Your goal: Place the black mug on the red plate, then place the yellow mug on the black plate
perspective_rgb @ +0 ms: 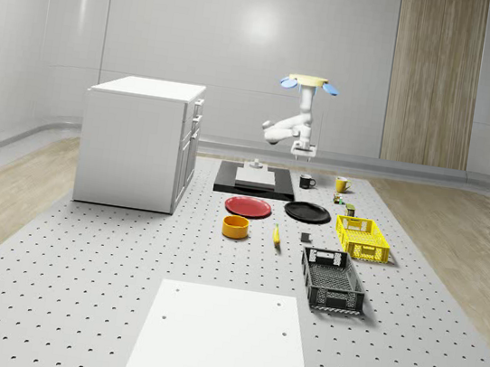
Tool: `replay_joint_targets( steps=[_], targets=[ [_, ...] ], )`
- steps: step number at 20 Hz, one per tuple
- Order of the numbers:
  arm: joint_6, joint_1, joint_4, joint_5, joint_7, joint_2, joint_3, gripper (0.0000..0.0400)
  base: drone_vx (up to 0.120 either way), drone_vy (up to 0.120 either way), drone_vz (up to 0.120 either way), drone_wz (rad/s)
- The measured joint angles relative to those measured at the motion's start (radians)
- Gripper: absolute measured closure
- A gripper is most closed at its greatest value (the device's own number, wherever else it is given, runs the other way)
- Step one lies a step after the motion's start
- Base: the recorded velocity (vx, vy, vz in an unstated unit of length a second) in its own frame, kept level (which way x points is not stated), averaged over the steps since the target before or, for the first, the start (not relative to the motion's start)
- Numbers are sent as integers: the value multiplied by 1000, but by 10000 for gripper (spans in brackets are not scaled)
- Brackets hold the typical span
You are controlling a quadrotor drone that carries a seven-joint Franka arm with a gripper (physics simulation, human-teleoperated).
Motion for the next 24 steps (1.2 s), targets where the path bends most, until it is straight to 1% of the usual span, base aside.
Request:
replay_joint_targets(
  steps=[2,5,8,11,13,14,17,24],
  targets=[
    [9,-5,1,5,5,-11,4,0,-80,0,-120,0],
    [22,-12,2,13,11,-27,10,0,0,0,-120,0],
    [35,-19,3,21,17,-42,16,0,0,107,-120,0],
    [49,-24,4,29,22,-57,21,0,0,0,-120,0],
    [58,-28,5,34,25,-67,24,0,0,-100,-120,0],
    [62,-29,5,37,27,-72,25,0,0,0,-80,0],
    [80,-32,7,36,29,-89,21,0,0,0,0,0],
    [154,-29,23,-25,22,-140,-55,0,0,0,0,0]
  ],
)
